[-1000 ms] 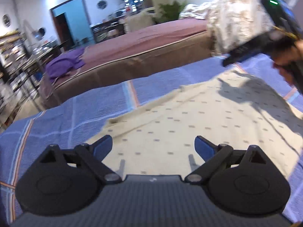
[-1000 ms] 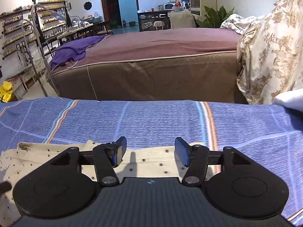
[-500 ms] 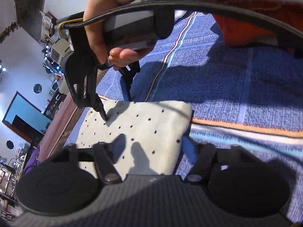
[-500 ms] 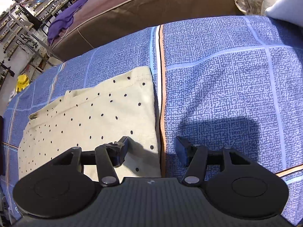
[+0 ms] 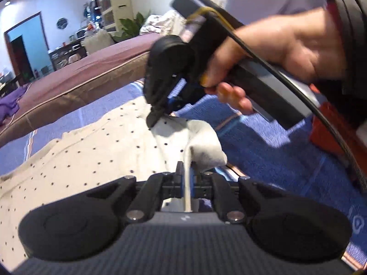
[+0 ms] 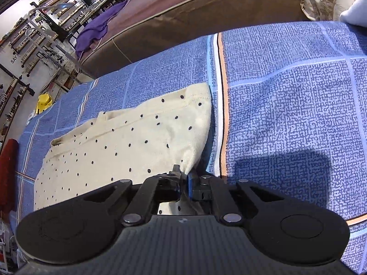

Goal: Fold small clothes

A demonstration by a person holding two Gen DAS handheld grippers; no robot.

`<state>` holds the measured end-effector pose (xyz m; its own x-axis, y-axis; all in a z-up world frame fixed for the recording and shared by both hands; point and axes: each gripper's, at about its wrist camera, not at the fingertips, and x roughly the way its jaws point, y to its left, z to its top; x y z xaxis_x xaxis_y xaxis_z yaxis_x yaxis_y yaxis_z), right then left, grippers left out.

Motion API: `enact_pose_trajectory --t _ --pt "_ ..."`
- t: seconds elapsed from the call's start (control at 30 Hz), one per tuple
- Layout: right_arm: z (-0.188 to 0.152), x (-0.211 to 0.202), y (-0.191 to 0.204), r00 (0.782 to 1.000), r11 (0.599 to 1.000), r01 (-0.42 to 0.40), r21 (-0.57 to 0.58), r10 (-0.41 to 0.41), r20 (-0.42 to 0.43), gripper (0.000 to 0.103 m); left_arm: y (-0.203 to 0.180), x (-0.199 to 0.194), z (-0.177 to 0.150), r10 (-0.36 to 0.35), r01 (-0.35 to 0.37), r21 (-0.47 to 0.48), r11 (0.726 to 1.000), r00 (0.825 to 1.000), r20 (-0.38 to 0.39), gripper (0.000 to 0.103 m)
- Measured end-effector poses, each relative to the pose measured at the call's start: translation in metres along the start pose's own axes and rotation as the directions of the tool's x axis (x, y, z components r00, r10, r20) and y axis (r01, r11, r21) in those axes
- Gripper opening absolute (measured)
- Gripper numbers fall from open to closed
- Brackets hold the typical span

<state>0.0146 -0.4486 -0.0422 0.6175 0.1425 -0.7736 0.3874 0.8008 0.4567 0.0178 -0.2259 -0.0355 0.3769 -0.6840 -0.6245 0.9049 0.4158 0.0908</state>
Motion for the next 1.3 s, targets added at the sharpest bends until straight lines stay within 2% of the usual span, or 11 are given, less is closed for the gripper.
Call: enact_pose_trajectory --t 0.17,0.4,0.63,0.7,0.8,0.9,0.97,1.1,1.17,1.23,1.3 --pt "0.007 -0.012 0.055 0.99 0.993 -0.11 -0.043 0.113 0.085 0.009 0.074 -0.063 -0.008 0.064 -0.035 -0.259 0.965 0.993 0.104 0.004" --pt "-0.011 0.02 0.195 0.931 0.918 -0.359 -0.169 0.365 0.002 0.009 0.155 -0.172 -0.078 0.28 -0.203 -0.51 0.836 0.957 0.077 0.004" --pt "-0.058 0.098 0.295 0.937 0.887 -0.347 -0.305 0.311 -0.16 0.012 0.196 -0.228 -0.154 0.363 -0.352 -0.63 0.692 0.924 -0.117 0.004" --pt "-0.07 0.111 0.299 0.934 0.89 -0.348 -0.294 0.303 -0.188 0.026 0.205 -0.244 -0.173 0.368 -0.365 -0.66 0.657 0.919 -0.142 0.005" --pt "-0.08 0.1 0.288 0.905 0.879 -0.421 -0.222 0.392 -0.164 0.057 0.199 -0.252 -0.175 0.39 -0.376 -0.644 0.666 0.912 -0.129 0.022" --pt "-0.079 0.067 0.277 0.927 0.888 -0.372 -0.269 0.37 -0.059 0.057 0.191 -0.248 -0.158 0.377 -0.354 -0.567 0.743 0.923 -0.083 0.07" --pt "-0.079 0.051 0.272 0.949 0.891 -0.299 -0.34 0.314 -0.01 0.058 0.186 -0.235 -0.144 0.359 -0.341 -0.5 0.796 0.931 -0.063 0.073" --pt "-0.087 0.025 0.242 0.973 0.889 -0.2 -0.411 0.23 0.023 0.058 0.175 -0.2 -0.136 0.303 -0.314 -0.392 0.865 0.949 -0.091 0.07" --pt "-0.096 0.014 0.221 0.979 0.893 -0.165 -0.418 0.201 0.044 0.058 0.181 -0.181 -0.14 0.305 -0.34 -0.372 0.864 0.94 -0.151 0.062" --pt "-0.109 0.007 0.202 0.986 0.905 -0.114 -0.409 0.155 0.067 0.058 0.19 -0.171 -0.149 0.269 -0.322 -0.414 0.852 0.946 -0.181 0.048" --pt "-0.121 0.007 0.18 0.992 0.929 -0.071 -0.363 0.104 0.072 0.062 0.203 -0.168 -0.159 0.207 -0.265 -0.472 0.84 0.963 -0.174 0.007"
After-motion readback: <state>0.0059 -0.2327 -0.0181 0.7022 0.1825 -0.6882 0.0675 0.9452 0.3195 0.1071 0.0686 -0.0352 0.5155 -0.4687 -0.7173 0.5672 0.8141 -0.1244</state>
